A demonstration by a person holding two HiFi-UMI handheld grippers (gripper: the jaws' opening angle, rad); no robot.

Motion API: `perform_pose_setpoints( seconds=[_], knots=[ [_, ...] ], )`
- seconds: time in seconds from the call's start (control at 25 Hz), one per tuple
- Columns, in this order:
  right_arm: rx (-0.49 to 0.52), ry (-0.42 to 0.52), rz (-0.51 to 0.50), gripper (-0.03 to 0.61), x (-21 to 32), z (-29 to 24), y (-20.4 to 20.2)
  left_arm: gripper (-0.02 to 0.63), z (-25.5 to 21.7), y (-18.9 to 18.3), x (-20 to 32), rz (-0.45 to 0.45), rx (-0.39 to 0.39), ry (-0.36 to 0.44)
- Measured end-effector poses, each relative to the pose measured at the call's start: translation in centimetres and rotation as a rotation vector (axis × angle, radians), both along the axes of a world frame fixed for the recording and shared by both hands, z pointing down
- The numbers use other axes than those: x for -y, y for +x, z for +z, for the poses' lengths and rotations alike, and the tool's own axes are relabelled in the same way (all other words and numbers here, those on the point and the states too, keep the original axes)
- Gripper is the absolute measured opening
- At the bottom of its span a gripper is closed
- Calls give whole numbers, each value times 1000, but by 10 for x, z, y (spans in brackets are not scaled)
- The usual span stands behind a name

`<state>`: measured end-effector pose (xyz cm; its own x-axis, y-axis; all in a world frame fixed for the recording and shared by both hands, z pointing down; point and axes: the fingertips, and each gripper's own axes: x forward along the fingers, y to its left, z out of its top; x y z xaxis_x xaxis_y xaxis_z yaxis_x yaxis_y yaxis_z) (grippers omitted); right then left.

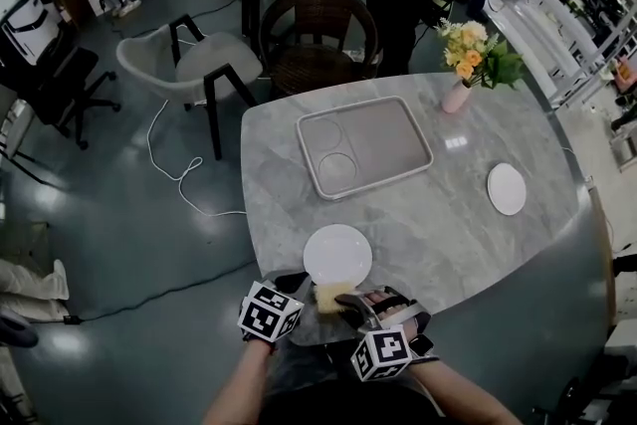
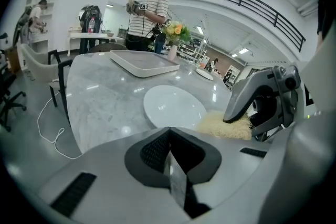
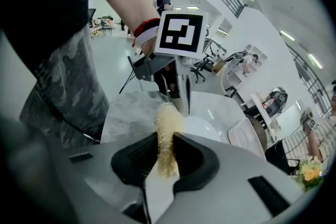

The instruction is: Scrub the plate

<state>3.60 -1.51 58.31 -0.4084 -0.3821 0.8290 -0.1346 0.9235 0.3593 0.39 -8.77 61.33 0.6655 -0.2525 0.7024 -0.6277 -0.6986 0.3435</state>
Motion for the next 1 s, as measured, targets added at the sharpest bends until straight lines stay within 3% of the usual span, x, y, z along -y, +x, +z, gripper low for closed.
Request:
perform_pose_setpoints(
  seconds=[0.32,0.76,1.0],
  knots=[
    [212,-41,229,81,5,-27,3,12,-18,-1,-11,27,-36,75],
    [617,-207,684,81,6,-43,26,12,-60,0,-33,22,-149,237],
    [683,-195,751,81,-5,-46,30,12,-64,-3,-49,34,-166,246]
  ],
)
